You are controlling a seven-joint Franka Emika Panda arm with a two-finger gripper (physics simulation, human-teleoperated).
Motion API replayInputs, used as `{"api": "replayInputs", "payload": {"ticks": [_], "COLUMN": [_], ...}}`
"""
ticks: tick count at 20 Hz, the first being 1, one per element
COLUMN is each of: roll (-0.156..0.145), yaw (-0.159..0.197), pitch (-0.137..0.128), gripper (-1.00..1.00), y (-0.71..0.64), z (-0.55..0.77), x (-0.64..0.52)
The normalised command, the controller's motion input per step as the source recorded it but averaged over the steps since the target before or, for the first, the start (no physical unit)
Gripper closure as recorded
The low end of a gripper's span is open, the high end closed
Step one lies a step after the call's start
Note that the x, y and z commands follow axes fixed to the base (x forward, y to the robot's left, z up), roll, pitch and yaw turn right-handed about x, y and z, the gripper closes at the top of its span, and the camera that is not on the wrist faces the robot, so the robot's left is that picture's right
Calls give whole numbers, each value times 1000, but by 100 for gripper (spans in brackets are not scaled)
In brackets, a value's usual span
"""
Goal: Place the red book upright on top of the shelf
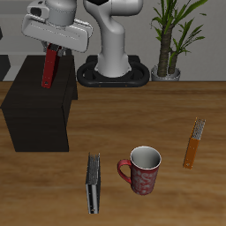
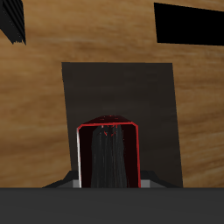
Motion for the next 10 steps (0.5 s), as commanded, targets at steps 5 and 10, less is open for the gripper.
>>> {"api": "replayInputs", "payload": {"ticks": [5, 10], "roll": [-32, -11], "yaw": [-32, -1], "pitch": [32, 50], "gripper": [100, 100], "y": [-138, 8], "z": [-190, -300], "x": [48, 89]}}
